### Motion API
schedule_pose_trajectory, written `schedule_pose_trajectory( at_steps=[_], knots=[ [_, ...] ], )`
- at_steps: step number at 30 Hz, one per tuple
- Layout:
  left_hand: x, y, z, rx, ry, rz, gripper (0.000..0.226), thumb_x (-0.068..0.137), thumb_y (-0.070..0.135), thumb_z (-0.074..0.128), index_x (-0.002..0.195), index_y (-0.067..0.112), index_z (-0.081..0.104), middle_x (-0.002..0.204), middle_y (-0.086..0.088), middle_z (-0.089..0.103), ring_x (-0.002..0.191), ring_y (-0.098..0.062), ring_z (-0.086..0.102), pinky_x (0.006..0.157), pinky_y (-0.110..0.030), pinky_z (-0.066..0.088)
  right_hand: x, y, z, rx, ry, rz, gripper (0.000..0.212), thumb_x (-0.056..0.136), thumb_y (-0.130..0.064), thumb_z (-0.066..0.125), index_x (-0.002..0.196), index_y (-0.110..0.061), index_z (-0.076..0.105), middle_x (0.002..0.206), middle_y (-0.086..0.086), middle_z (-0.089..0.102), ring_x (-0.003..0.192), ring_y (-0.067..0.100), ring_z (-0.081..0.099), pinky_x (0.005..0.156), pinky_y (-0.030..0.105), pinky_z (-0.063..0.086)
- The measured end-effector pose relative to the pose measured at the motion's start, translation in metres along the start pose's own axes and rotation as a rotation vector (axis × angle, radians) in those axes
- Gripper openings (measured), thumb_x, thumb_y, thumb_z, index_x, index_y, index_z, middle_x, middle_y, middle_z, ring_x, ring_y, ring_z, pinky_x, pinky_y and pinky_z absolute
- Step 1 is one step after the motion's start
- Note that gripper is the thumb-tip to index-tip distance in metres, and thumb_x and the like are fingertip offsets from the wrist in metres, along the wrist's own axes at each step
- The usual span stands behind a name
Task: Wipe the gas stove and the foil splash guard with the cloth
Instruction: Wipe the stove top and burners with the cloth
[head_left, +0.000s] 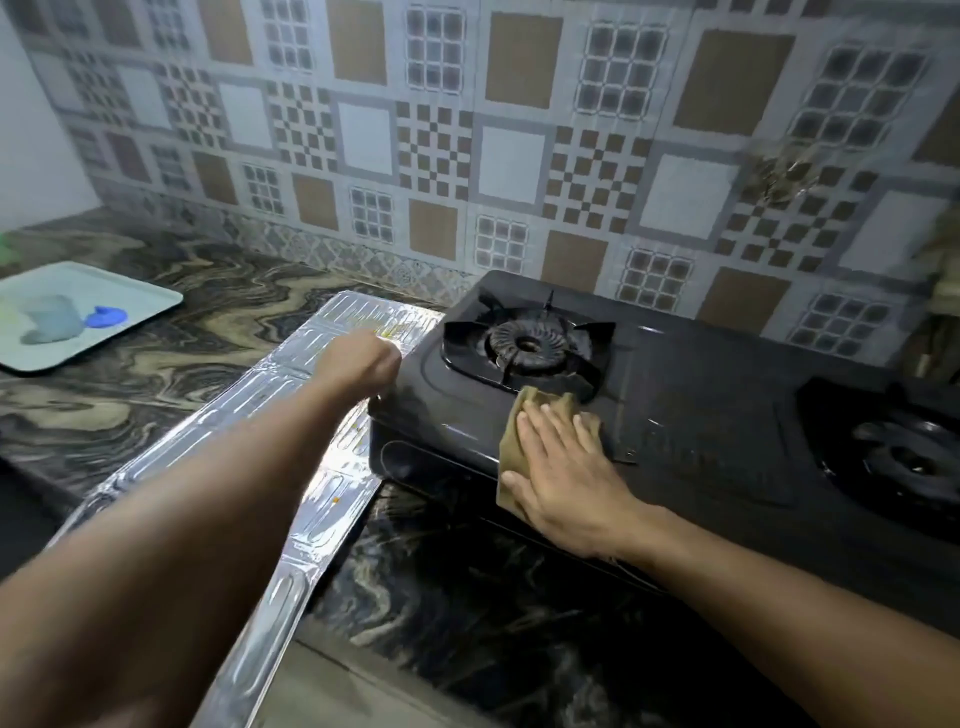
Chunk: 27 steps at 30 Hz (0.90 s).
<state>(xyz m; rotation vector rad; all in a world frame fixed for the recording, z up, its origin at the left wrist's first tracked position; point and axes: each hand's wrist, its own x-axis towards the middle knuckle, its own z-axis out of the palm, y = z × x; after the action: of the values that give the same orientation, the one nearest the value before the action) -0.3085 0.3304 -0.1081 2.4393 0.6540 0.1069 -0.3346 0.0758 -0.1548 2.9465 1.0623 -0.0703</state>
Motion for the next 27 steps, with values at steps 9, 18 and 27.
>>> schedule_pose_trajectory(
  at_steps=[9, 18, 27],
  knots=[
    [-0.026, -0.049, -0.011, -0.734, -0.272, -0.228, 0.040, 0.098, 0.036, 0.020, 0.125, 0.011, 0.036, 0.084, -0.018, 0.068, 0.079, -0.028, 0.060, 0.088, -0.043, 0.041, 0.073, -0.062, -0.003, -0.020, -0.001, 0.000, 0.079, 0.098, -0.053, 0.025, 0.152, -0.002, -0.002, 0.161, 0.017, -0.005, 0.149, 0.030, -0.005, 0.121, 0.047, -0.003],
    [-0.026, -0.058, -0.013, -0.863, -0.319, -0.243, 0.052, 0.098, 0.038, 0.020, 0.137, 0.007, 0.035, 0.087, -0.016, 0.068, 0.090, -0.029, 0.062, 0.101, -0.045, 0.037, 0.116, -0.088, -0.010, 0.005, -0.002, -0.123, 0.075, 0.099, -0.050, 0.024, 0.153, -0.005, -0.002, 0.161, 0.013, -0.008, 0.149, 0.026, -0.009, 0.121, 0.046, -0.002],
    [-0.017, -0.074, -0.006, -0.926, -0.310, -0.273, 0.052, 0.099, 0.038, 0.020, 0.138, 0.006, 0.030, 0.094, -0.016, 0.070, 0.101, -0.030, 0.064, 0.105, -0.054, 0.038, 0.189, -0.093, -0.047, -0.237, -0.134, -0.212, 0.046, 0.102, -0.039, 0.018, 0.106, -0.016, 0.058, 0.117, 0.010, 0.062, 0.117, 0.029, 0.053, 0.113, 0.063, 0.011]
  ],
)
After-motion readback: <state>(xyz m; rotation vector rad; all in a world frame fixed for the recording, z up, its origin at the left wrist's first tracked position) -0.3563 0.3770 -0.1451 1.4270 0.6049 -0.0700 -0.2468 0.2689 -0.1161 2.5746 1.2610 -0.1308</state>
